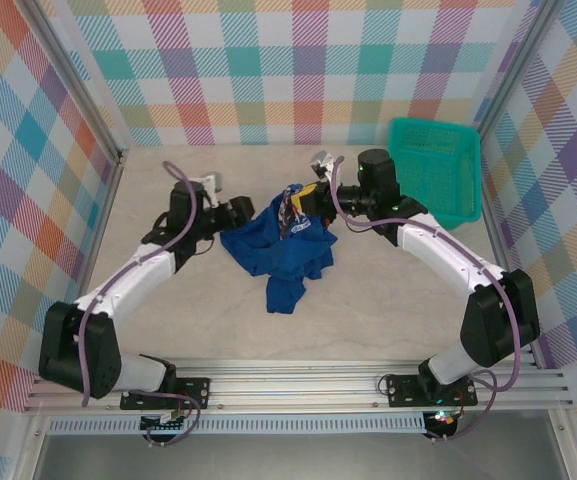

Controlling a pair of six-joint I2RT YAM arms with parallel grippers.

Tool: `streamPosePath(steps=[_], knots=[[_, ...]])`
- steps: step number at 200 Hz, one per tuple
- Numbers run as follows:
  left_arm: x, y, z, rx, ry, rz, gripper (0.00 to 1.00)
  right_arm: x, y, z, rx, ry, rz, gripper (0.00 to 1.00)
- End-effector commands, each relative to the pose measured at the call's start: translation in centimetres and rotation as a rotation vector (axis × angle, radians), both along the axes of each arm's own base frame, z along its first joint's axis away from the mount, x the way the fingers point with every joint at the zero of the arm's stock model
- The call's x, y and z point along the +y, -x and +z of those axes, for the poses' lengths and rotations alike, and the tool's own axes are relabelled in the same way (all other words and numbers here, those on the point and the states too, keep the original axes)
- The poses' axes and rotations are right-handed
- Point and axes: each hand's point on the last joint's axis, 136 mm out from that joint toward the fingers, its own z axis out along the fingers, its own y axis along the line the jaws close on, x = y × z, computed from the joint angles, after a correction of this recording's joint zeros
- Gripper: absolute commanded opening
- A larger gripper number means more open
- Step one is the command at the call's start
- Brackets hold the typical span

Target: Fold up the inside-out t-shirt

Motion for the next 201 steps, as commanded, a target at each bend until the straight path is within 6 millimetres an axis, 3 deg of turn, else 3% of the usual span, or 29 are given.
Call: streamPosePath(steps=[1,42,64,78,96,120,135,152,167,189,201], knots=[[-3.8,-0.5,-1.0,0.015,-0.036,-0.138,0.72,0.1,0.8,1.2,-0.052,-0.017,0.037,0.0],[-6.9,-3.3,-2.5,0.073,0.007,-0.215,0.6,-0.2,1.2,1.1,-0.055,-0.009,0.031,0.0],[-7.8,-4.5,-3.1,0.105,0.017,-0.23,0.36,-0.4,1.5,1.3,-0.065,-0.006,0.026,0.0],[-6.7,-5.5,-2.9,0.105,0.019,-0.18,0.17,-0.9,1.8,1.7,-0.079,0.004,0.006,0.0],[-4.2,-6.7,0.0,0.066,0.142,-0.125,0.0,-2.2,2.0,2.8,-0.17,0.044,-0.044,0.0],[1.0,-7.0,5.1,-0.019,0.325,-0.03,0.0,-4.8,3.0,5.6,-0.262,0.031,-0.141,0.0],[4.1,-6.3,8.2,-0.069,0.46,0.015,0.0,-6.3,3.7,5.9,-0.291,0.027,-0.209,0.0],[6.1,-5.0,11.7,-0.143,0.59,0.022,0.0,-7.7,3.4,3.7,-0.249,0.051,-0.304,0.0],[6.3,-3.7,14.5,-0.191,0.645,-0.009,0.0,-9.3,2.0,-0.1,-0.15,0.109,-0.437,0.0],[5.5,-2.1,16.5,-0.21,0.679,-0.071,0.0,-10.9,0.4,-5.1,0.002,0.193,-0.578,0.0],[4.9,-1.5,16.7,-0.198,0.679,-0.098,0.0,-11.1,-0.2,-6.4,0.063,0.214,-0.616,0.0]])
